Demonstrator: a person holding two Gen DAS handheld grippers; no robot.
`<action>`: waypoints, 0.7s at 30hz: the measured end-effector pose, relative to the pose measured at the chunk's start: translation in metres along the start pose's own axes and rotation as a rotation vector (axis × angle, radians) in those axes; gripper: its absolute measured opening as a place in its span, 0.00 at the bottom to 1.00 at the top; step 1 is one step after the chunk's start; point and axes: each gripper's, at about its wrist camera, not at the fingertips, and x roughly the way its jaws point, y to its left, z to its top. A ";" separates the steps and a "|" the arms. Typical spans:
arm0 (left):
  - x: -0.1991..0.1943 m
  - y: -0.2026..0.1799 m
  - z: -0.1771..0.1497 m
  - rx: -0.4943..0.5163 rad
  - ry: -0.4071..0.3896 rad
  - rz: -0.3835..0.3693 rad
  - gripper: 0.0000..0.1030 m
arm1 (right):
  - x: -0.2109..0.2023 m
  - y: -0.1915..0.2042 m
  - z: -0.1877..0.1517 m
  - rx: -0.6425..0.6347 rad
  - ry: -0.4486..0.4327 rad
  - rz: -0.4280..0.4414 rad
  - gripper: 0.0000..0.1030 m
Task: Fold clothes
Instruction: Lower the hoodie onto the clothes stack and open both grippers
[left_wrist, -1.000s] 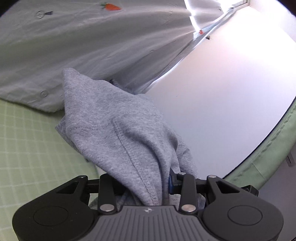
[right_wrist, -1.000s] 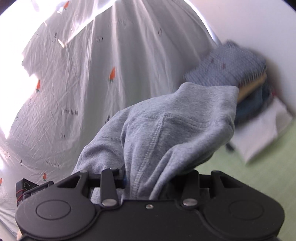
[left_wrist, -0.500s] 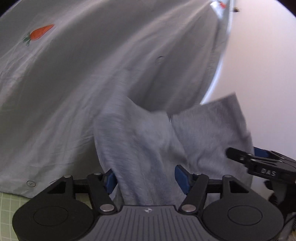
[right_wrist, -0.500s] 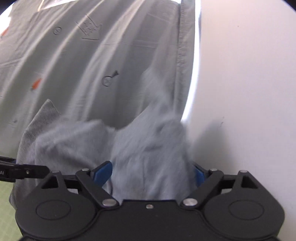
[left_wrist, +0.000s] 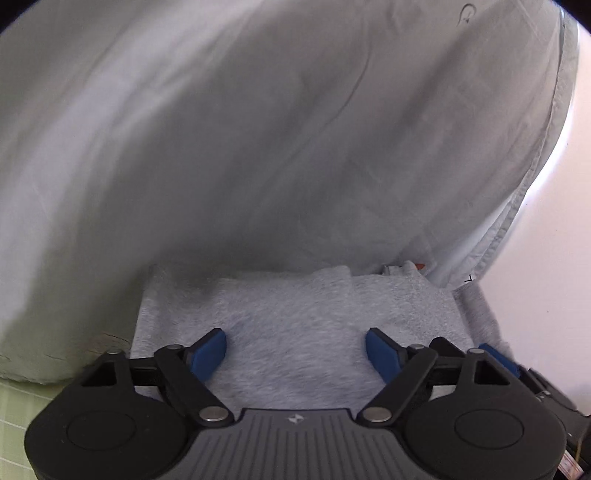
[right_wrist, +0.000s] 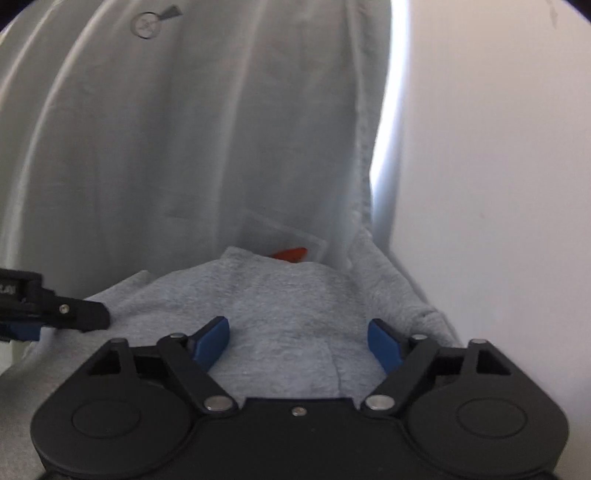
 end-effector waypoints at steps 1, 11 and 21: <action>0.001 0.001 -0.003 -0.001 -0.006 0.009 0.90 | 0.002 -0.004 -0.002 0.002 0.002 0.002 0.80; -0.071 0.006 0.003 0.103 -0.088 0.038 1.00 | -0.030 0.027 0.011 -0.130 -0.065 -0.071 0.89; -0.215 -0.036 -0.029 0.387 -0.325 0.198 1.00 | -0.190 0.056 0.022 0.031 -0.205 -0.092 1.00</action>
